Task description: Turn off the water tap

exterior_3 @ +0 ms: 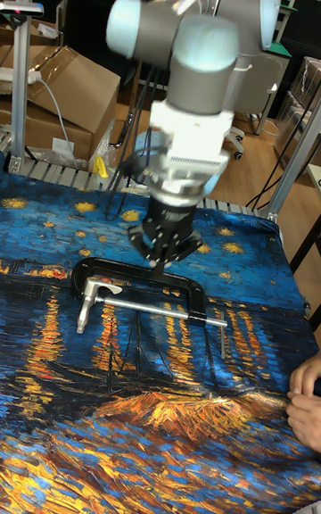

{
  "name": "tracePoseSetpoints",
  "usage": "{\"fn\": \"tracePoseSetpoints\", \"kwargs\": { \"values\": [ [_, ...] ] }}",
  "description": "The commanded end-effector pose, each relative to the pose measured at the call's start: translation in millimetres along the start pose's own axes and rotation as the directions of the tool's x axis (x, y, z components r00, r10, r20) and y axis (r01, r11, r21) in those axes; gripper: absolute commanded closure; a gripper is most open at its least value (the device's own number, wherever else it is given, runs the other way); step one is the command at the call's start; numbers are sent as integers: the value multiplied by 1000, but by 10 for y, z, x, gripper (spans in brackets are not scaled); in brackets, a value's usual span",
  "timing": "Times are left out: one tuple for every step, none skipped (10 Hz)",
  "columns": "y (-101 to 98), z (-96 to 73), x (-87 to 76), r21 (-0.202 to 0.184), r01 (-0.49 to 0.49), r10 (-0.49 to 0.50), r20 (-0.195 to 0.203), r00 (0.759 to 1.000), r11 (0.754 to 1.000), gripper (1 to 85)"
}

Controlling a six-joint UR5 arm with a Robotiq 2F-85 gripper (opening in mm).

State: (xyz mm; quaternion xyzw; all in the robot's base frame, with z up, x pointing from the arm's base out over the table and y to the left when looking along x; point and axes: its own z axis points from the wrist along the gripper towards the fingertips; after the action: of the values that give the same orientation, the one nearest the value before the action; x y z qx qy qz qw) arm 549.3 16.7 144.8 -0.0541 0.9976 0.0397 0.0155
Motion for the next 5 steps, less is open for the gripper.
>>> {"fn": "tracePoseSetpoints", "kwargs": {
  "values": [
    [-202,414,23,-16,60,-59,42,997,998,843],
    [-274,543,-9,-11,72,-71,66,995,997,843],
    [-282,540,-44,-6,75,-74,80,994,997,843],
    [-304,541,-30,1,66,-66,74,995,998,843],
    [-321,544,4,5,48,-48,60,997,999,843]
  ]
}}
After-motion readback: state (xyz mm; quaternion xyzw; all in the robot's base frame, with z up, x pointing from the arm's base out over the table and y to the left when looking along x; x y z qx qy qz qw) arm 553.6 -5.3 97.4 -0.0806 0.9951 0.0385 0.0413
